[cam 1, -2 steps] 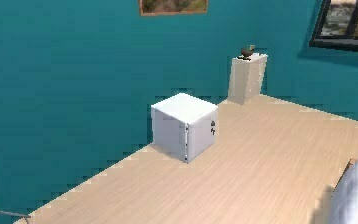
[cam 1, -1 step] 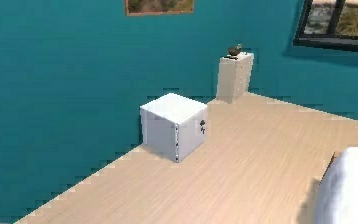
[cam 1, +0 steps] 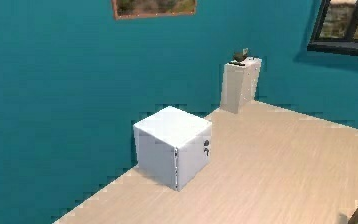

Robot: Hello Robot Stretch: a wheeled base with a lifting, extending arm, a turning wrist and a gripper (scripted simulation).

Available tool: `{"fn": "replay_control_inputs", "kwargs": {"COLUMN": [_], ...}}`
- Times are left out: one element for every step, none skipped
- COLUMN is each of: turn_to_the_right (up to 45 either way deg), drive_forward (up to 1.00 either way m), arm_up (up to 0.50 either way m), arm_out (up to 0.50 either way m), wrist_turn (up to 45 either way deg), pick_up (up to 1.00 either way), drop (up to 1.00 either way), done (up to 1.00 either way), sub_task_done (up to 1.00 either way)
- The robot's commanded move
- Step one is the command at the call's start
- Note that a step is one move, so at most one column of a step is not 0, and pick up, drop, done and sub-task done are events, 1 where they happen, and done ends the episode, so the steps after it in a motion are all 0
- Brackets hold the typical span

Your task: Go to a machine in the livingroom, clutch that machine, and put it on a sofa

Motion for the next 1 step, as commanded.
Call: {"fn": "replay_control_inputs", "kwargs": {"turn_to_the_right": [36.0], "drive_forward": [0.00], "arm_up": [0.00], "arm_out": [0.00], "wrist_turn": [0.0], "pick_up": [0.00], "drop": [0.00], "done": [0.00], "sub_task_done": [0.00]}}
